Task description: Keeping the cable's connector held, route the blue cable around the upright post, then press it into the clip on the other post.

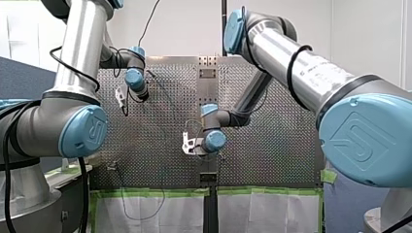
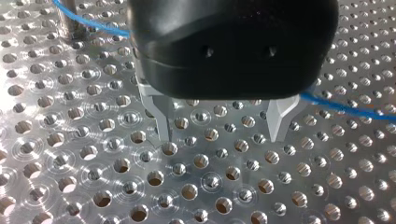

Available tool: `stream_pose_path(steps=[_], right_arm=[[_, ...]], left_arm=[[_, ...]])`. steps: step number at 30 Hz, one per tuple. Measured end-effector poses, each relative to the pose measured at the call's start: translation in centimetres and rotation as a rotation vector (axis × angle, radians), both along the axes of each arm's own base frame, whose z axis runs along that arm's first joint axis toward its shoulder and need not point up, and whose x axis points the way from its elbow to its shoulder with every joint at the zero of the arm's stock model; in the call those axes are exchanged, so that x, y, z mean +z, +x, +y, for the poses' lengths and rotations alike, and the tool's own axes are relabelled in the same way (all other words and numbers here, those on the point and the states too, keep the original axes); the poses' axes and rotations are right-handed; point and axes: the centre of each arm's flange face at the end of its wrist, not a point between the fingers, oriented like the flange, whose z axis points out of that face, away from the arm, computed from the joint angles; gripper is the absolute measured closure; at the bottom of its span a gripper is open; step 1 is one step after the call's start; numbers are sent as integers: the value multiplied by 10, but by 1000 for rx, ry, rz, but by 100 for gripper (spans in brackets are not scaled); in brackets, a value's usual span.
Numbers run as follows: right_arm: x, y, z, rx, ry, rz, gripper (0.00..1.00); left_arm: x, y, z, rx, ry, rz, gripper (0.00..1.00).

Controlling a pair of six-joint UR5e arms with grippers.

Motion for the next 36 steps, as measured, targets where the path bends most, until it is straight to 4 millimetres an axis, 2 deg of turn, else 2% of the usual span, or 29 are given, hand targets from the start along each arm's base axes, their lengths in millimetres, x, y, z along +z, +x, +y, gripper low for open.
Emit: stream_pose_path(steps=[12, 20, 30, 36], right_arm=[[-72, -14, 5, -36, 42, 55, 100], [-106, -28, 6, -60, 52, 56, 100], [-164, -60, 14, -104, 98, 64, 100], [-189, -85, 17, -142, 123, 62, 100]], left_arm=[[0, 0, 0, 0, 1, -1, 2], [0, 0, 0, 0, 2, -2, 2], [0, 0, 0, 1, 4, -1, 2], [0, 0, 0, 2, 5, 0, 2]])
